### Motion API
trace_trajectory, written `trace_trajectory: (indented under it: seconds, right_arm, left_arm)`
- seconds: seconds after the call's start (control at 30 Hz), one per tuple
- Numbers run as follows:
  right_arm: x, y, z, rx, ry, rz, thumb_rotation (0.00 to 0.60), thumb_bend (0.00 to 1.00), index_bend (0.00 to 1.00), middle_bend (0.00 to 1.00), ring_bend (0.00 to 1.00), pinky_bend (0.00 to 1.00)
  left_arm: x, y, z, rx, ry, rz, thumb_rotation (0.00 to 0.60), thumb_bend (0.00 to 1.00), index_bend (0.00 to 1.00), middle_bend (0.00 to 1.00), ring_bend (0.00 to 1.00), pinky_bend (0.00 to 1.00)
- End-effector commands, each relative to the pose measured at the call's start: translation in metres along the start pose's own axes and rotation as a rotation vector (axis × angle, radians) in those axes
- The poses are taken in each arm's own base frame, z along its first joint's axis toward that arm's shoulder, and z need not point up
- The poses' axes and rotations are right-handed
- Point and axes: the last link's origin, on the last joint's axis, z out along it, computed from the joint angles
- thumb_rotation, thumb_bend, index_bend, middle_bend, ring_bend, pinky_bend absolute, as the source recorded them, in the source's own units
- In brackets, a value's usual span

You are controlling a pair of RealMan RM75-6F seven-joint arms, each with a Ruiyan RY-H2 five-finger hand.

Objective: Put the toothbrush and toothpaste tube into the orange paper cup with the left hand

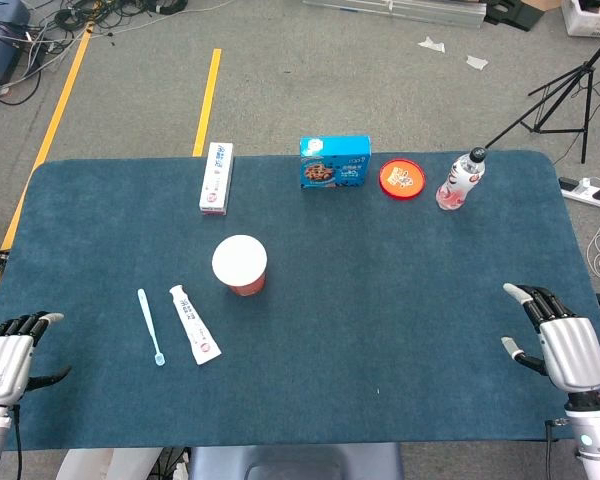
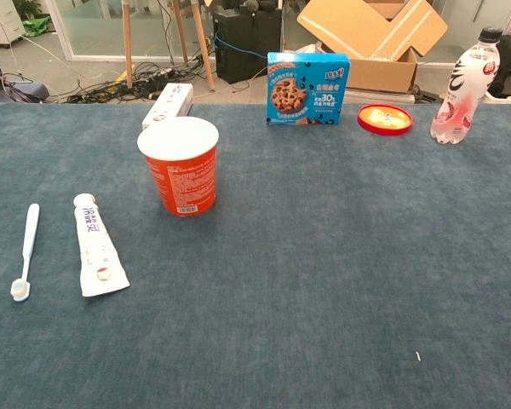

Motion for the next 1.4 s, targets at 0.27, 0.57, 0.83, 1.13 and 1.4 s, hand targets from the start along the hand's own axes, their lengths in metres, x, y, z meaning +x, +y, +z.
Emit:
trace_trajectory:
  seconds: [0.27,0.57,0.83,1.13,1.4]
  right_arm:
    - [-0.002,-0.002,0.002,0.004,-0.011,0.005,0.600,0.17,0.22,0.26,0.23,0.55]
    - [0.006,-0.002,0.000,0.004,0.025,0.046,0.600,0.17,0.22,0.26,0.23,0.54]
    - [0.011,-0.005,-0.003,0.023,0.048,0.053,0.600,0.17,0.22,0.26,0.23,0.54]
    - [0.016,-0.007,0.001,0.033,0.048,0.038,0.600,0.17,0.22,0.26,0.23,0.54]
    - [0.024,-0.003,0.004,0.024,0.050,0.019,0.600,0.17,0.22,0.26,0.23,0.54]
  left_arm:
    - [0.001,-0.001,-0.001,0.001,0.003,-0.012,0.600,0.00,0.27,0.28,0.25,0.27]
    - [-0.001,0.008,-0.003,-0.034,0.007,-0.040,0.600,0.00,0.26,0.27,0.25,0.27]
    - [0.002,0.029,0.000,-0.119,-0.011,-0.071,0.600,0.00,0.16,0.16,0.22,0.26]
    - [-0.003,0.050,0.017,-0.170,-0.079,-0.024,0.600,0.00,0.00,0.00,0.07,0.08]
    - [-0.014,0.065,0.037,-0.204,-0.105,-0.040,0.600,0.00,0.00,0.00,0.00,0.01]
